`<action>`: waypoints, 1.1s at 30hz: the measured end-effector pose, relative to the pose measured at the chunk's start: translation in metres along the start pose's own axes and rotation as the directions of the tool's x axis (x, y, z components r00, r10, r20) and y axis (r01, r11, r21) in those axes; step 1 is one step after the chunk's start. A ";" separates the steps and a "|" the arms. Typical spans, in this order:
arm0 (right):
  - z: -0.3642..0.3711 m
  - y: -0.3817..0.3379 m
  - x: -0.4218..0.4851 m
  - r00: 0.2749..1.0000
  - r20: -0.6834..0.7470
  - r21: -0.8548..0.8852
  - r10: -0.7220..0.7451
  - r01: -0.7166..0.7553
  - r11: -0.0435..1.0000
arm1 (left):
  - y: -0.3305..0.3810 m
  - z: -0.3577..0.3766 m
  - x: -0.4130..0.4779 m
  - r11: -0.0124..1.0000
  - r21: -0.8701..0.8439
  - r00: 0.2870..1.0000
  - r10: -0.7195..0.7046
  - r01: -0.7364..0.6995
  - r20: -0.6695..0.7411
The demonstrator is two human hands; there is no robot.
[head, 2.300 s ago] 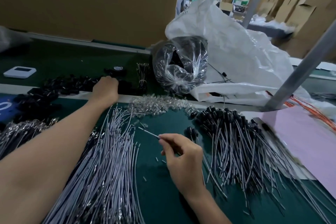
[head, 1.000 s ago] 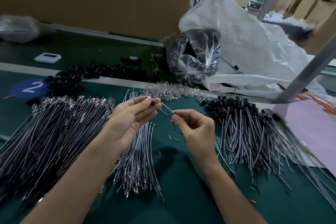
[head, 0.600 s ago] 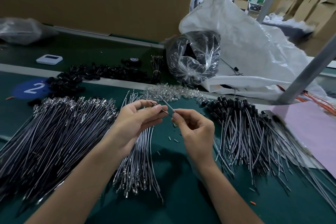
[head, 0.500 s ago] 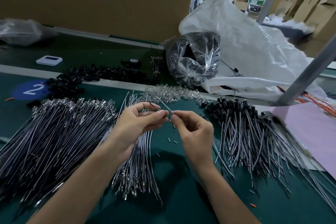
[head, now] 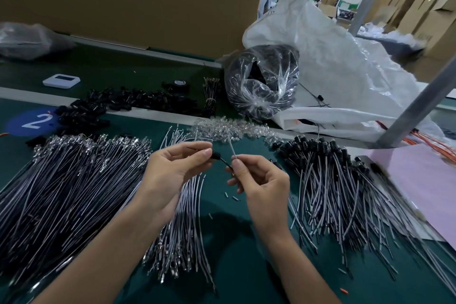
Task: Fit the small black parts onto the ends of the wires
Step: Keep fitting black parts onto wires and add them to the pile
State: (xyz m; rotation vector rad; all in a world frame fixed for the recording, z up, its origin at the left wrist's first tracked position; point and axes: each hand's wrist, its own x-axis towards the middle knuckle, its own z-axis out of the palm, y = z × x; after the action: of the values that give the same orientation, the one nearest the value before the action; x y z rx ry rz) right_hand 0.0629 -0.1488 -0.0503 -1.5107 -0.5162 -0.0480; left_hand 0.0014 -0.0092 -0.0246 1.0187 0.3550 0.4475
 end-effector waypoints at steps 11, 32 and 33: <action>-0.008 -0.001 0.004 0.999 0.040 -0.225 -0.036 0.044 0.973 | 0.006 -0.010 0.008 0.954 -0.300 0.999 -0.016 0.000 -0.051; -0.010 0.000 0.005 0.983 0.107 -0.327 -0.151 0.178 0.928 | 0.004 -0.010 0.006 0.969 -0.233 0.992 0.054 -0.078 -0.110; -0.010 0.000 0.005 0.983 0.107 -0.326 -0.151 0.178 0.928 | 0.004 -0.009 0.007 0.969 -0.236 0.993 0.051 -0.076 -0.110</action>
State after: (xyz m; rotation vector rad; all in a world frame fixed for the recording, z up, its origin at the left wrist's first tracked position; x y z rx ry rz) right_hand 0.0703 -0.1568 -0.0483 -1.8035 -0.7273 -0.2162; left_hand 0.0017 0.0027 -0.0263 0.7743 0.3519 0.5880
